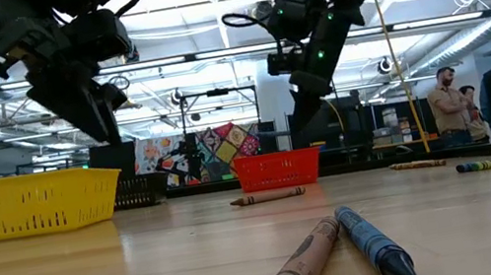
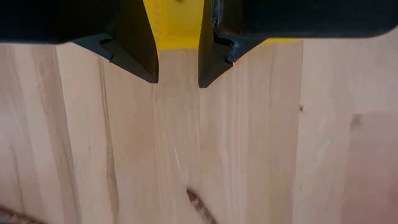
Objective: Sort crayons
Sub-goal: Put the blue crayon into the red basket
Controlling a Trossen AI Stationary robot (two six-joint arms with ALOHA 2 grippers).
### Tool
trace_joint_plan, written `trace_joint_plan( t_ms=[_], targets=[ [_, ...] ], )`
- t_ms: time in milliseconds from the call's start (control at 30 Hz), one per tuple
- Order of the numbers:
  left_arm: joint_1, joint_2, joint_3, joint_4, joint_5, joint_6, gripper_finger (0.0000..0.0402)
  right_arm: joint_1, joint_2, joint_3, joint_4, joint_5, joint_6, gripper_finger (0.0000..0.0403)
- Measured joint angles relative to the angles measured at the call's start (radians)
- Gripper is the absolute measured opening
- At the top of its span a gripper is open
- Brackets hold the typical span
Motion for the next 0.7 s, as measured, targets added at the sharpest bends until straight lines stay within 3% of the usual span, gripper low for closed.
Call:
trace_joint_plan(
  t_ms=[200,367,700],
  targets=[
    [0.0,0.0,0.0,0.048,-0.061,-0.065,0.0114,-0.039,0.001,0.0,0.04,-0.005,-0.057,0.0],
    [0.0,0.0,0.0,0.053,-0.129,-0.146,0.0114,-0.059,0.024,0.0,0.083,-0.076,-0.094,0.0],
    [0.0,0.0,0.0,0.054,-0.152,-0.263,0.0114,-0.06,0.096,0.0,0.09,-0.077,-0.154,0.0002]
  ],
)
